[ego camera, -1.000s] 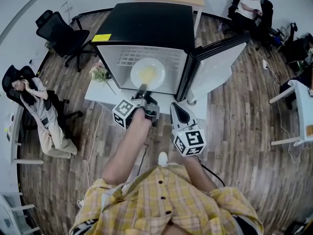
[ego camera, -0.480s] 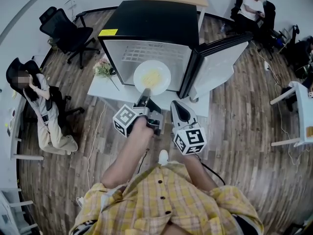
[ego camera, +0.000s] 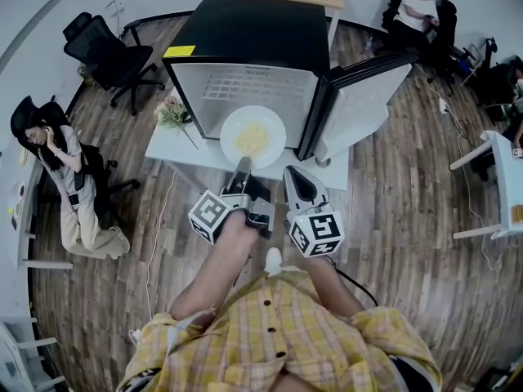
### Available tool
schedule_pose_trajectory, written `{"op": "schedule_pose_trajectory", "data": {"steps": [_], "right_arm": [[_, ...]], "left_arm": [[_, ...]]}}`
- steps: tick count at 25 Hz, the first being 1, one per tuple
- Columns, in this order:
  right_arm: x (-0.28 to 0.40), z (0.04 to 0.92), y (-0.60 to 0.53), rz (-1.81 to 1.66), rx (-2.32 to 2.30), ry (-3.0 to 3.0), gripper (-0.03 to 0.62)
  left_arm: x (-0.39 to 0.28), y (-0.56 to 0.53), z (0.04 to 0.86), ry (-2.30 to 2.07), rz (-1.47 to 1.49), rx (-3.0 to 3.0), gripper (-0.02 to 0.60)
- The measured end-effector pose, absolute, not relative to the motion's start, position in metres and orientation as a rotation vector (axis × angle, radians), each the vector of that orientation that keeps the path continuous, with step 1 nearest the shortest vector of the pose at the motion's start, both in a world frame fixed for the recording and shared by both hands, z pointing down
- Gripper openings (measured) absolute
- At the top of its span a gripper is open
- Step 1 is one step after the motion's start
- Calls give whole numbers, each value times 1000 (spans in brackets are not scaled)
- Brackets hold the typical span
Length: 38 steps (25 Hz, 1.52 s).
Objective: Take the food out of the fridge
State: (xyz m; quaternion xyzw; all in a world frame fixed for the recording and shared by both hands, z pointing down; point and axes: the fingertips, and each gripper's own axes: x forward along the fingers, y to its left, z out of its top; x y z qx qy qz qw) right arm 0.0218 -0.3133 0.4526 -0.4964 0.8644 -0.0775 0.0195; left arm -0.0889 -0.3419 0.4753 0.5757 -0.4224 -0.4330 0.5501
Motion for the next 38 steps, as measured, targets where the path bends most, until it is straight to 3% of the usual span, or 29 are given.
{"op": "schedule_pose_trajectory", "data": {"steps": [38], "right_arm": [[-6,445,-269,-165,-1533,2716,8]], "left_arm": [[-113,-268,473,-975,-1074,1342,15]]}}
